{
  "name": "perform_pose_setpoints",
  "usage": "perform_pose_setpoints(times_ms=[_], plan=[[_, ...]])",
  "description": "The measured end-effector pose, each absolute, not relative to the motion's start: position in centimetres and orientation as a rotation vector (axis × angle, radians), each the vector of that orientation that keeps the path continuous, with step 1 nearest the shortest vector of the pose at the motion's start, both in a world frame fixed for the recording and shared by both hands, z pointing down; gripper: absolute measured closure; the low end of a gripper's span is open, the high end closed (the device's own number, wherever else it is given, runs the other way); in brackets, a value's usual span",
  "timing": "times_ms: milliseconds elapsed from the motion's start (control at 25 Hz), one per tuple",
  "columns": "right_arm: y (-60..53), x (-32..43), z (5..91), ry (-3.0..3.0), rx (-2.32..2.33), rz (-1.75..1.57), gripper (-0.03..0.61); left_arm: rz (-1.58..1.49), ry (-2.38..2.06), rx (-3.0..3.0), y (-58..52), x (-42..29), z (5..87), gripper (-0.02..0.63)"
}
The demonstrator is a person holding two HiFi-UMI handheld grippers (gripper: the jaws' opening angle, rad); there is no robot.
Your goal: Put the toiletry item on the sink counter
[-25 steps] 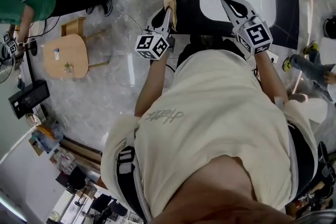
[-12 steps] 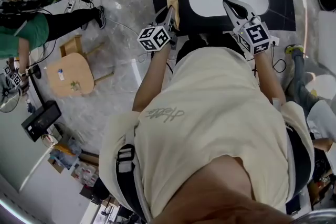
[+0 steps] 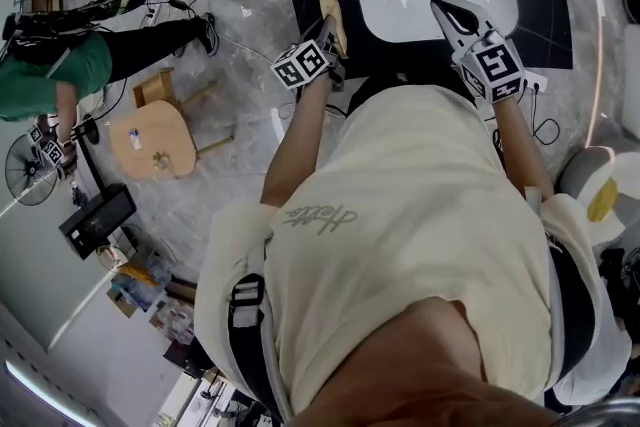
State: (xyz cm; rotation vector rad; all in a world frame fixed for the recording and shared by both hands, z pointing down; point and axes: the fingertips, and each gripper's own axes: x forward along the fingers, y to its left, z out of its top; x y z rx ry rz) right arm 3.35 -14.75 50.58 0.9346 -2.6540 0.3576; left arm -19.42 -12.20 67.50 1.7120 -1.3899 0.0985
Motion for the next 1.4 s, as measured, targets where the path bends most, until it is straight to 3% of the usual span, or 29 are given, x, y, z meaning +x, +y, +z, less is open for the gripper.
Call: perform_pose_setpoints(times_ms=[680,880,1400], plan=[[-19.9,5.0,52.3,-2.662,0.860,0.453,0.583,0.255,-1.422,1.561,-14.9,-18.9,71.9,0.572],[-20.9,4.8,52.4,-2.671,0.857,0.463,0.584,0.294,-1.471,1.511,-15.1,-19.6,72.7,0.494],[-20.5,3.8,51.9,-2.694,0.814,0.435,0.583,0.190,-1.501,1.610,-15.8,-19.5,69.3,0.494]])
